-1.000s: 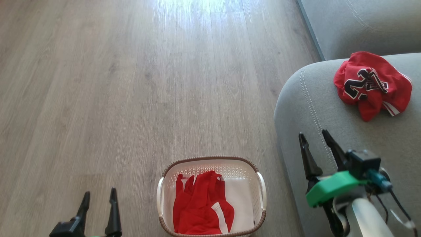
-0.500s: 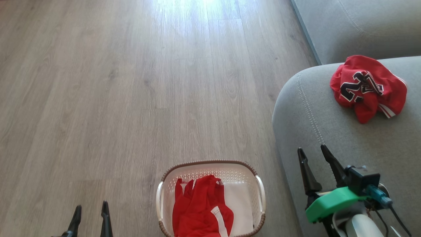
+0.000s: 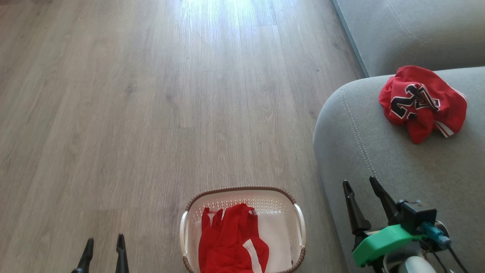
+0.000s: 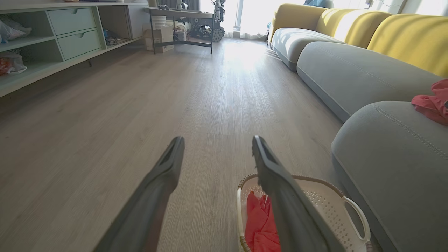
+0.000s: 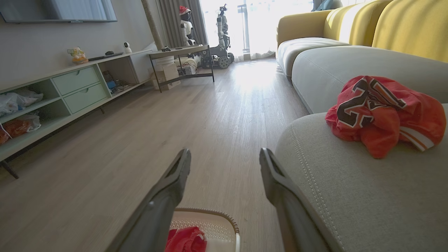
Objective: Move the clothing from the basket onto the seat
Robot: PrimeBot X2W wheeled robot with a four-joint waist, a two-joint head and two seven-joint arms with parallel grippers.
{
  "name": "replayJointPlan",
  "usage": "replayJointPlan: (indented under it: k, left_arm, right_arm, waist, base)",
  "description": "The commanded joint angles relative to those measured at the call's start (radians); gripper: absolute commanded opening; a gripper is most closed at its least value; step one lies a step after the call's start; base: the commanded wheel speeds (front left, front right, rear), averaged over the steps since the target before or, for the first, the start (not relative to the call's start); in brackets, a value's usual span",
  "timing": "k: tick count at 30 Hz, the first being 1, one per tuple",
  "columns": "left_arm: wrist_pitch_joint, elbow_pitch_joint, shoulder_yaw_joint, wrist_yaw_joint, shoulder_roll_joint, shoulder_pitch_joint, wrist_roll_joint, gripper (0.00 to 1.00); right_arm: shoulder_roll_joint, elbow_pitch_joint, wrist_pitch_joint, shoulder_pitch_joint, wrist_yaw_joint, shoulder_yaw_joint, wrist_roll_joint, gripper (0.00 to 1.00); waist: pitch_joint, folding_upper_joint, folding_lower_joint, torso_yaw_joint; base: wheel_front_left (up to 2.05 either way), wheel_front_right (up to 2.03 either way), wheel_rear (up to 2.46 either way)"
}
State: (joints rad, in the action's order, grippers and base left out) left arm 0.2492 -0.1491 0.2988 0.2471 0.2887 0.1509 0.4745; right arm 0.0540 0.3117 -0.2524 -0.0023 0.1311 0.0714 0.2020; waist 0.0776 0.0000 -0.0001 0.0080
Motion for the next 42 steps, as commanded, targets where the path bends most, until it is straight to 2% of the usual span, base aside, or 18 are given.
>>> replayJointPlan:
  k: [1,12,24,33,42]
  left_arm:
    - [0.013,0.019,-0.049,-0.002,0.006,-0.023,-0.008,1.0]
    - [0.013,0.001,-0.06,-0.021,-0.009,-0.027,-0.022,1.0]
    - [0.001,-0.053,-0.011,-0.049,-0.027,-0.088,-0.044,1.0]
    - [-0.042,-0.121,0.054,-0.073,-0.059,-0.259,-0.082,1.0]
    - [-0.075,-0.288,0.136,-0.119,-0.103,-0.497,-0.144,1.0]
  right_arm:
    - [-0.004,-0.037,-0.009,-0.028,0.0,0.021,-0.007,1.0]
    - [-0.004,-0.044,-0.009,-0.031,0.0,0.014,-0.008,1.0]
    - [-0.004,-0.072,-0.009,-0.062,0.0,-0.018,-0.03,1.0]
    - [-0.004,-0.153,-0.009,-0.154,0.0,-0.052,-0.073,1.0]
    - [-0.004,-0.227,-0.009,-0.312,0.0,-0.036,-0.093,1.0]
  waist:
    - [-0.001,0.0,0.0001,0.0]
    - [-0.011,0.0,0.0001,-0.001]
    - [-0.082,0.0,0.0001,-0.009]
    - [-0.281,0.0,0.0001,-0.044]
    - [-0.523,0.0,0.0001,-0.106]
  base:
    - [0.0,0.0,0.0]
    - [0.0,0.0,0.0]
    - [0.0,0.0,0.0]
    - [0.0,0.0,0.0]
    - [0.0,0.0,0.0]
